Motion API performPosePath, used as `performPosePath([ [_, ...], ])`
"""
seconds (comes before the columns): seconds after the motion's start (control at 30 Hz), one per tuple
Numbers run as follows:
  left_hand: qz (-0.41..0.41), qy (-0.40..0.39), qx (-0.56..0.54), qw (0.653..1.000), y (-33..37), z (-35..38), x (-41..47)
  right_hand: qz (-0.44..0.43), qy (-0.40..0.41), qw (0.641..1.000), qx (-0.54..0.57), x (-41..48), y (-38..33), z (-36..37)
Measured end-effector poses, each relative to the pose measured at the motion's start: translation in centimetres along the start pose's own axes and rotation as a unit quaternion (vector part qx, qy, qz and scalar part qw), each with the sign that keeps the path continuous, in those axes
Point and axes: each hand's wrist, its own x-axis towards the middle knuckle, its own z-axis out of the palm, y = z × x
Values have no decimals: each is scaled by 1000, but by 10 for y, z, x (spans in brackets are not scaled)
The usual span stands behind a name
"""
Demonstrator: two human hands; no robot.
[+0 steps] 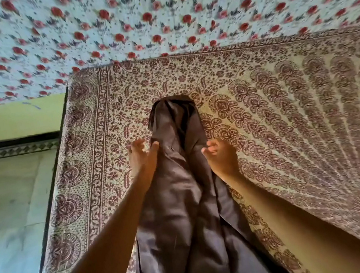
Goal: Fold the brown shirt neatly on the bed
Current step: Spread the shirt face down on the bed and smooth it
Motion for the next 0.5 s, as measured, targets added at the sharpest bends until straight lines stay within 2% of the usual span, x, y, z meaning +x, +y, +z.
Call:
performPosePath([
  [0.13,-105,-83,-58,989,-17,25,49,94,-26,995,-21,44,9,42],
  [0.2,-116,-118,-103,981,-19,28,55,133,-20,991,7,51,9,50],
  [0.4,-138,-103,-214,962,2,22,43,176,4,967,186,37,-15,26],
  [0.5,-164,-145,-321,921,38,0,7,175,26,955,239,14,-30,-17],
])
